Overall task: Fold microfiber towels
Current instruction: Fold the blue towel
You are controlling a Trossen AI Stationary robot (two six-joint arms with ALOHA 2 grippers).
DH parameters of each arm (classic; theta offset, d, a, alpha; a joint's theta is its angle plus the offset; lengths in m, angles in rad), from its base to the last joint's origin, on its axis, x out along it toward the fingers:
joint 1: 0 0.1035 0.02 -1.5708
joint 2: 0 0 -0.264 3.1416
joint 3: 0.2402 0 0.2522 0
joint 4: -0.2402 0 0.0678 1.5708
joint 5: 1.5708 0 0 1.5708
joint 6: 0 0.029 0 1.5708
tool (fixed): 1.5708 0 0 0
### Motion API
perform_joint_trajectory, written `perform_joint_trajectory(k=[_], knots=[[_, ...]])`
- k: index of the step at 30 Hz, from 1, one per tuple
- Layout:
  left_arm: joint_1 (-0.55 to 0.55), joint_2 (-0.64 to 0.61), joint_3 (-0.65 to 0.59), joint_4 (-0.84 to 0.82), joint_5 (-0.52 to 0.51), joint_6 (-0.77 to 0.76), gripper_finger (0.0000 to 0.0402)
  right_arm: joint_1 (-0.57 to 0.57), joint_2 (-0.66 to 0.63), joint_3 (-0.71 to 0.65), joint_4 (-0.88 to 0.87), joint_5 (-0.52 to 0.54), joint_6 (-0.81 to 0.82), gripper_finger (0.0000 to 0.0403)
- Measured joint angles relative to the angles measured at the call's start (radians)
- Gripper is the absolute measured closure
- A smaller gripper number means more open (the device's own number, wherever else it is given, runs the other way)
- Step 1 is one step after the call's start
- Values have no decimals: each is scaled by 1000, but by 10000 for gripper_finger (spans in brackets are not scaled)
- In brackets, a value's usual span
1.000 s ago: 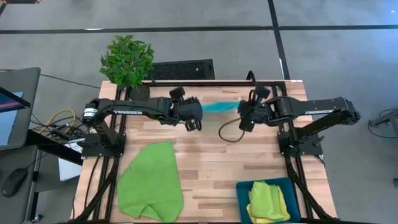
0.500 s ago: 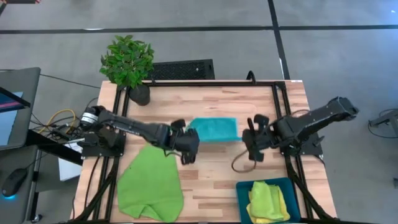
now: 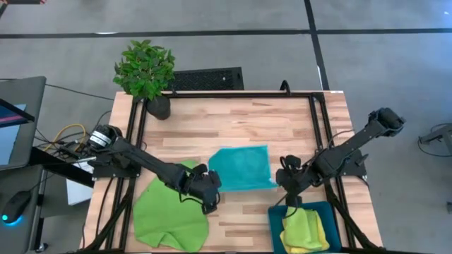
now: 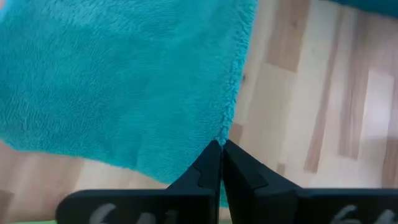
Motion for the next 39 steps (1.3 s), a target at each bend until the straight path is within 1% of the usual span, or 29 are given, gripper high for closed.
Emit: perform_joint_trajectory(k=[3, 6, 9, 11, 17, 23, 28, 33, 39], knots=[[-9, -2, -45, 36, -2, -73, 401, 14, 0, -44, 56, 1, 51, 395], [-13, 2, -69, 18, -11, -96, 401, 13, 1, -72, 45, 4, 60, 395], [2, -2, -70, 35, -73, -83, 401, -7, 0, -75, 52, 87, 59, 395], [21, -1, -72, 31, -87, -82, 401, -32, 0, -76, 50, 102, 57, 395], [63, -1, -71, 37, -72, -45, 401, -83, 0, -76, 52, 101, 2, 395], [111, -1, -71, 39, -69, -38, 401, -101, 0, -76, 83, 100, -64, 395], [127, -1, -71, 39, -41, -21, 401, -113, 0, -76, 136, 101, -119, 394], [121, -1, -71, 39, -40, -21, 401, -131, 0, -76, 238, 101, -245, 374], [121, -1, -71, 41, -46, -26, 401, -161, 0, -75, 402, 97, -381, 323]])
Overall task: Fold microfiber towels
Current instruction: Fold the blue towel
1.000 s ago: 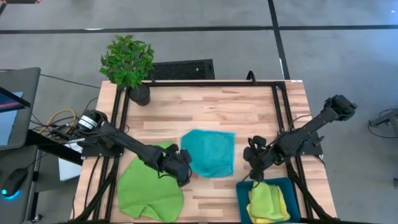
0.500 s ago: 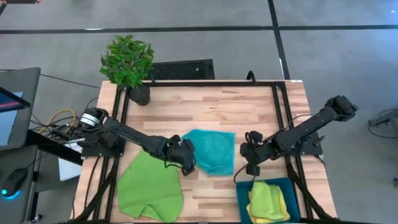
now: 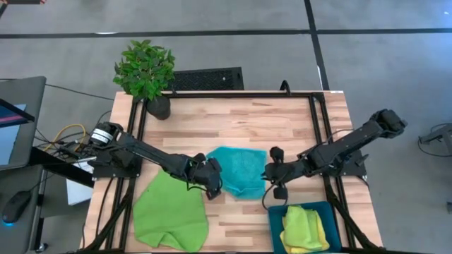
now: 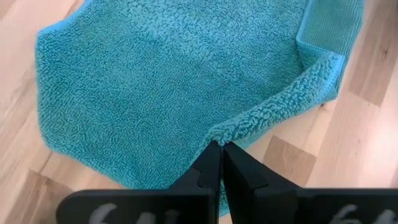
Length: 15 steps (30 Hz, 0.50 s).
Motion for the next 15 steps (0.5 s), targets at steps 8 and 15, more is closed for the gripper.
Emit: perform_joint_trajectory(k=[8, 15], knots=[[0, 0, 1, 42, -31, 9, 401, -37, 120, 2, 133, -23, -46, 235], [0, 1, 2, 71, -35, 41, 401, -36, 258, 1, 369, -76, -216, 190]])
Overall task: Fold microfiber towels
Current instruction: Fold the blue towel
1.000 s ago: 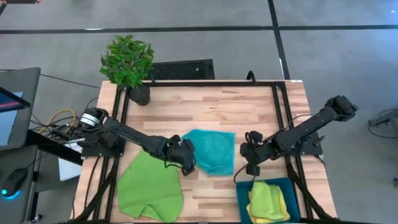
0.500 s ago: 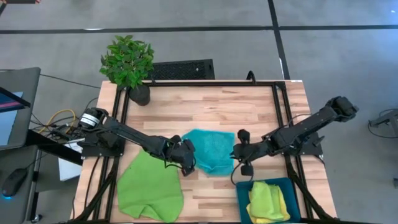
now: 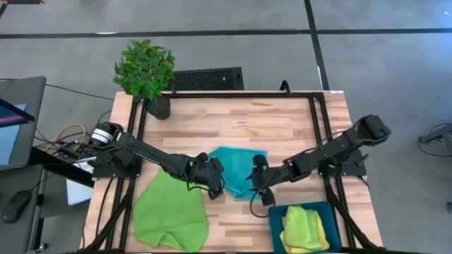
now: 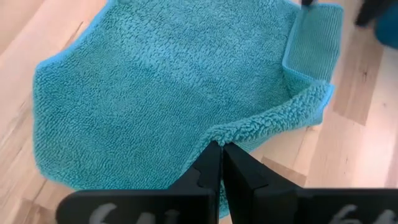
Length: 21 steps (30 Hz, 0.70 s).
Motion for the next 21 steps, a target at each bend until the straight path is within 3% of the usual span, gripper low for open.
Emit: perform_joint_trajectory(k=[11, 21], knots=[[0, 0, 1, 55, -58, 30, 401, -9, 171, 0, 211, -48, -7, 187], [-2, 0, 52, 39, -78, 55, 401, -17, 217, 0, 221, -53, 50, 194]])
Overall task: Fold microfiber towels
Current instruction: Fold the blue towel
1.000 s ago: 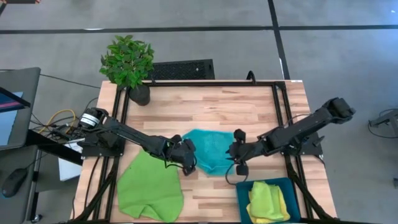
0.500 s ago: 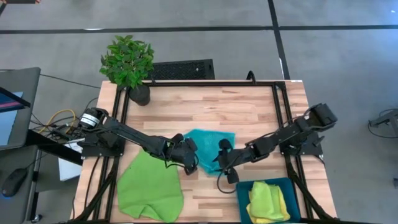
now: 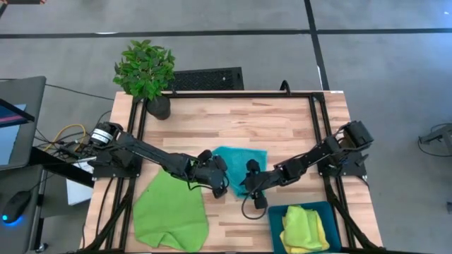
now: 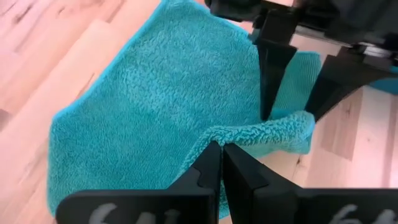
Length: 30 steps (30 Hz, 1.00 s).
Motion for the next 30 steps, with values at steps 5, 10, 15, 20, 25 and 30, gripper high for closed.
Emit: perform_joint_trajectory(k=[5, 10, 15, 20, 25, 30], knots=[[-2, 0, 16, -19, -18, 10, 401, 2, 0, 0, -40, -46, 46, 211], [-6, 0, 16, -19, -34, 10, 401, 0, 0, 0, -88, -55, 91, 237], [-15, -2, 16, -21, -44, 10, 401, 4, 0, 0, -101, -59, 105, 261], [-28, -30, 16, -53, -75, 3, 402, 3, 0, 0, -126, -73, 127, 284], [-35, -43, 16, -96, -90, -31, 402, 3, 0, 0, -130, -78, 128, 335], [-36, -35, 16, -122, -68, -64, 402, 3, -2, 0, -132, -104, 128, 393]])
